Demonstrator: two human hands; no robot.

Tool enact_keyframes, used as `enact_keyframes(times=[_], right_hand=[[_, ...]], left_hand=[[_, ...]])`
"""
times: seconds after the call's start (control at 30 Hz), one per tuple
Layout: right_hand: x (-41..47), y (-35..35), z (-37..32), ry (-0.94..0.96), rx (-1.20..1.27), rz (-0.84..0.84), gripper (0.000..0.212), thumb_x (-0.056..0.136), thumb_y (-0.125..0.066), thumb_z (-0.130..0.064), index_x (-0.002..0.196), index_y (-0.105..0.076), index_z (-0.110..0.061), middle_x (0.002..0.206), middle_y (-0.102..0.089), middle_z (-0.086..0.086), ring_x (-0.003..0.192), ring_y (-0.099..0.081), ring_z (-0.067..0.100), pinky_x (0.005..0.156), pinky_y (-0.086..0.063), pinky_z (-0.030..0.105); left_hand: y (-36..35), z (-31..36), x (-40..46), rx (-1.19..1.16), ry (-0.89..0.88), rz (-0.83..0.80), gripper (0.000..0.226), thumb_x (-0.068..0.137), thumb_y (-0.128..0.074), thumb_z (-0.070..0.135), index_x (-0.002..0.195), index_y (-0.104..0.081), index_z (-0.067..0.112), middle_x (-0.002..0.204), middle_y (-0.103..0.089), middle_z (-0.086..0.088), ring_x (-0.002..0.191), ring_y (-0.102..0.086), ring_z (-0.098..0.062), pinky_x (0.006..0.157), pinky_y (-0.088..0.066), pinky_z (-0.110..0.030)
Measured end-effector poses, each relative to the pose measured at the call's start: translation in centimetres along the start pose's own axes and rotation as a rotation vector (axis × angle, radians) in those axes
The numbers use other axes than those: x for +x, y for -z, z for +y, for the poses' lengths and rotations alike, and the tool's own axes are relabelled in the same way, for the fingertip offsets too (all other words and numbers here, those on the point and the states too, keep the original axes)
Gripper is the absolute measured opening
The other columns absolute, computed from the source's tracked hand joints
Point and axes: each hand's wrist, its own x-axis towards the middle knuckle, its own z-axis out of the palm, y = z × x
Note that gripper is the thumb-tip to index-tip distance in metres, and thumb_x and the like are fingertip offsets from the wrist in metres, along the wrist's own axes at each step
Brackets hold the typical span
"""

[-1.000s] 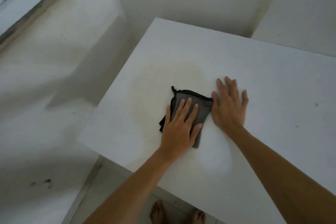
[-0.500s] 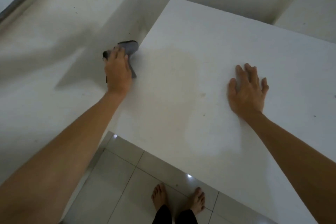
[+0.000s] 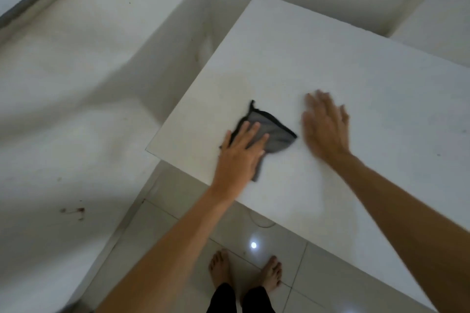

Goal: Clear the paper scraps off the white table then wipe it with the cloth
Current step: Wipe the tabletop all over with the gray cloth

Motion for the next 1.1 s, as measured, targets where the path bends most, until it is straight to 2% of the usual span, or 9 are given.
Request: enact_keyframes(times=[0.13,0.33,0.47,0.57,0.67,0.73,0.8,0.97,1.1], right_hand=[[-2.0,-1.3,-5.1,0.121,0.055,-0.103,0.051,0.110,-0.030,-0.044,0.159,-0.033,-0.029,0.168,-0.025,-0.002,0.157,-0.013,0.018,0.127,-0.009,0.047],[-3.4,-2.0,-6.0,0.043,0.058,-0.090,0.054,0.110,-0.022,-0.047,0.159,-0.030,-0.027,0.169,-0.020,-0.003,0.158,-0.006,0.016,0.128,-0.005,0.045],[-3.1,-1.9,-6.2,0.024,0.046,-0.088,0.055,0.108,-0.025,-0.049,0.159,-0.031,-0.028,0.169,-0.021,-0.005,0.158,-0.006,0.014,0.128,-0.005,0.044],[-3.2,-1.8,-6.2,0.026,0.032,-0.088,0.055,0.108,-0.025,-0.048,0.159,-0.030,-0.028,0.169,-0.019,-0.005,0.158,-0.006,0.013,0.128,-0.005,0.043],[-3.2,-1.6,-6.3,0.026,0.034,-0.092,0.054,0.109,-0.028,-0.045,0.159,-0.029,-0.027,0.169,-0.019,-0.004,0.158,-0.006,0.013,0.128,-0.006,0.044],[-3.3,-1.5,-6.3,0.028,0.037,-0.082,0.053,0.108,-0.030,-0.043,0.159,-0.030,-0.027,0.169,-0.020,-0.004,0.158,-0.007,0.014,0.128,-0.007,0.044],[-3.3,-1.5,-6.2,0.034,0.046,-0.074,0.052,0.108,-0.031,-0.042,0.158,-0.032,-0.027,0.169,-0.022,-0.004,0.158,-0.009,0.014,0.128,-0.007,0.043],[-3.3,-1.7,-6.4,0.034,0.042,-0.060,0.052,0.107,-0.033,-0.041,0.157,-0.034,-0.026,0.168,-0.024,-0.003,0.158,-0.011,0.016,0.128,-0.008,0.044],[-3.3,-1.8,-6.4,0.030,0.036,-0.048,0.052,0.107,-0.034,-0.041,0.157,-0.034,-0.026,0.168,-0.024,-0.003,0.158,-0.011,0.015,0.128,-0.008,0.044]], left_hand=[[2.9,-8.2,-0.6,0.044,0.131,0.069,0.043,0.093,-0.059,-0.001,0.136,-0.059,0.005,0.149,-0.048,-0.018,0.140,-0.043,-0.038,0.108,-0.042,-0.055],[9.0,-16.1,-0.4,0.082,0.565,0.212,0.039,0.105,-0.042,0.012,0.140,-0.051,0.000,0.153,-0.043,-0.020,0.129,-0.051,-0.043,0.109,-0.042,-0.052],[9.5,-10.3,0.6,0.071,0.224,0.335,0.037,0.104,-0.047,0.010,0.138,-0.056,0.000,0.149,-0.048,-0.019,0.129,-0.055,-0.034,0.108,-0.045,-0.041],[6.6,-4.2,-1.8,-0.015,0.072,0.058,0.043,0.104,-0.038,0.020,0.141,-0.054,0.006,0.153,-0.044,-0.014,0.130,-0.054,-0.032,0.107,-0.046,-0.046],[4.3,-2.2,-5.3,0.094,-0.025,-0.187,0.052,0.108,-0.028,0.041,0.155,-0.034,0.019,0.167,-0.015,-0.008,0.153,-0.017,-0.024,0.118,-0.025,-0.055],[4.4,-3.7,-5.6,0.145,-0.013,-0.195,0.055,0.107,-0.022,0.053,0.158,-0.026,0.030,0.168,-0.006,-0.002,0.155,-0.002,-0.019,0.121,-0.012,-0.058],[5.0,-6.2,-5.0,0.115,0.062,-0.167,0.052,0.107,-0.023,0.051,0.156,-0.029,0.034,0.168,-0.009,-0.001,0.155,-0.001,-0.020,0.121,-0.009,-0.062],[8.5,-15.5,-3.4,-0.035,0.456,0.017,0.040,0.101,-0.049,0.008,0.141,-0.054,0.010,0.158,-0.037,-0.013,0.140,-0.042,-0.037,0.114,-0.038,-0.053],[10.6,-15.0,-0.9,0.047,0.494,0.122,0.040,0.100,-0.050,0.003,0.141,-0.051,0.003,0.157,-0.034,-0.020,0.141,-0.035,-0.047,0.120,-0.024,-0.053]])
